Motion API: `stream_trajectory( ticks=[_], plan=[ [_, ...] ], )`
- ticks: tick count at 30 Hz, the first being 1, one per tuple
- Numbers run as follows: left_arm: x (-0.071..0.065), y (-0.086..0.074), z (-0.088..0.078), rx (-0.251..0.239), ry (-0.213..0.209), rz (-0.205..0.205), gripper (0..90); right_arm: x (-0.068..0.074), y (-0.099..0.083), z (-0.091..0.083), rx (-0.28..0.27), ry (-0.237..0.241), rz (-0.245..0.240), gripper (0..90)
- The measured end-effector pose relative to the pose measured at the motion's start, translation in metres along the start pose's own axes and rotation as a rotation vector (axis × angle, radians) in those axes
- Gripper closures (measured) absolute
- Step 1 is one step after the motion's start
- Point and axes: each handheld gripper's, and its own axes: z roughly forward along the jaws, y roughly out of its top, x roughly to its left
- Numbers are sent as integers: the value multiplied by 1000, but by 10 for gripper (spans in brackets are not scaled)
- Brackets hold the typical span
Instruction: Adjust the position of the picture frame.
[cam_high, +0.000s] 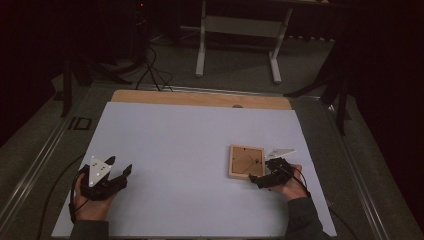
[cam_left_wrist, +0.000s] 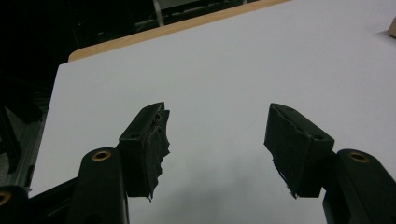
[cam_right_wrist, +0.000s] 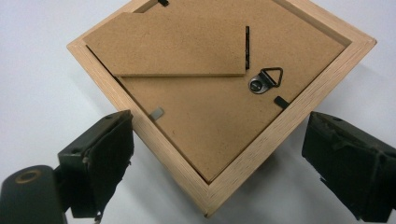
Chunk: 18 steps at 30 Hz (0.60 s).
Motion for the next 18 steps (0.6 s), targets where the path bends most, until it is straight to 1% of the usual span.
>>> stream_trajectory(
  ticks=[3, 6, 9, 11, 15, 16, 18],
  plan=[
    [0, 0, 0, 1, -1, 0, 388, 0, 0, 0, -2, 2, -4, 89],
    [-1, 0, 1, 4, 0, 4, 388, 1, 4, 3, 5, 9, -25, 89],
    [-1, 0, 1, 4, 1, 4, 388, 2, 6, 4, 9, 13, -31, 89],
    [0, 0, 1, 3, 1, 4, 388, 6, 13, 9, 16, 21, -61, 94],
    [0, 0, 0, 0, 0, 2, 388, 11, 20, 15, 19, 26, -75, 95],
    [0, 0, 0, 1, 0, 3, 388, 17, 26, 19, 21, 20, -98, 109],
    [-1, 0, 1, 2, 0, 4, 388, 20, 28, 20, 21, 17, -107, 114]
  ],
)
